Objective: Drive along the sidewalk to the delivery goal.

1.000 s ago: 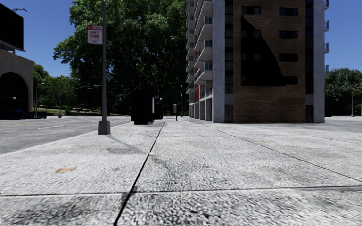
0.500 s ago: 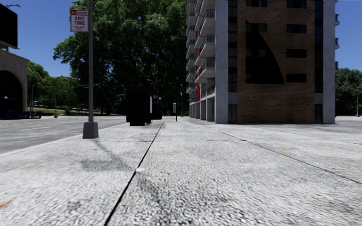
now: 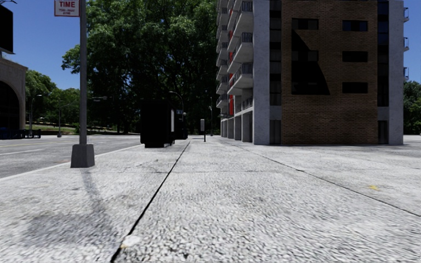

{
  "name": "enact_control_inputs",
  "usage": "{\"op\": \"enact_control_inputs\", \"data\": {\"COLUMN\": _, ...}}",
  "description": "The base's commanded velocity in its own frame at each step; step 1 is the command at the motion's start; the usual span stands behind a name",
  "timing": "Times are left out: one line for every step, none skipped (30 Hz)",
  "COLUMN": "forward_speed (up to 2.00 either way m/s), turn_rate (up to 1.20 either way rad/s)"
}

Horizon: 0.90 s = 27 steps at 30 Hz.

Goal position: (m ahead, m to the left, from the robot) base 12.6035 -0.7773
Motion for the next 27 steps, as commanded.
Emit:
{"op": "enact_control_inputs", "data": {"forward_speed": 2.0, "turn_rate": -0.15}}
{"op": "enact_control_inputs", "data": {"forward_speed": 2.0, "turn_rate": -0.15}}
{"op": "enact_control_inputs", "data": {"forward_speed": 2.0, "turn_rate": -0.15}}
{"op": "enact_control_inputs", "data": {"forward_speed": 2.0, "turn_rate": -0.15}}
{"op": "enact_control_inputs", "data": {"forward_speed": 2.0, "turn_rate": -0.15}}
{"op": "enact_control_inputs", "data": {"forward_speed": 2.0, "turn_rate": -0.17}}
{"op": "enact_control_inputs", "data": {"forward_speed": 2.0, "turn_rate": -0.23}}
{"op": "enact_control_inputs", "data": {"forward_speed": 2.0, "turn_rate": -0.23}}
{"op": "enact_control_inputs", "data": {"forward_speed": 2.0, "turn_rate": -0.25}}
{"op": "enact_control_inputs", "data": {"forward_speed": 2.0, "turn_rate": -0.26}}
{"op": "enact_control_inputs", "data": {"forward_speed": 2.0, "turn_rate": -0.26}}
{"op": "enact_control_inputs", "data": {"forward_speed": 2.0, "turn_rate": -0.26}}
{"op": "enact_control_inputs", "data": {"forward_speed": 2.0, "turn_rate": -0.27}}
{"op": "enact_control_inputs", "data": {"forward_speed": 2.0, "turn_rate": -0.27}}
{"op": "enact_control_inputs", "data": {"forward_speed": 2.0, "turn_rate": -0.27}}
{"op": "enact_control_inputs", "data": {"forward_speed": 2.0, "turn_rate": -0.27}}
{"op": "enact_control_inputs", "data": {"forward_speed": 2.0, "turn_rate": -0.27}}
{"op": "enact_control_inputs", "data": {"forward_speed": 2.0, "turn_rate": -0.27}}
{"op": "enact_control_inputs", "data": {"forward_speed": 2.0, "turn_rate": -0.27}}
{"op": "enact_control_inputs", "data": {"forward_speed": 2.0, "turn_rate": -0.27}}
{"op": "enact_control_inputs", "data": {"forward_speed": 2.0, "turn_rate": -0.27}}
{"op": "enact_control_inputs", "data": {"forward_speed": 2.0, "turn_rate": -0.27}}
{"op": "enact_control_inputs", "data": {"forward_speed": 2.0, "turn_rate": -0.27}}
{"op": "enact_control_inputs", "data": {"forward_speed": 2.0, "turn_rate": -0.22}}
{"op": "enact_control_inputs", "data": {"forward_speed": 2.0, "turn_rate": -0.22}}
{"op": "enact_control_inputs", "data": {"forward_speed": 2.0, "turn_rate": 0.0}}
{"op": "enact_control_inputs", "data": {"forward_speed": 2.0, "turn_rate": 0.0}}
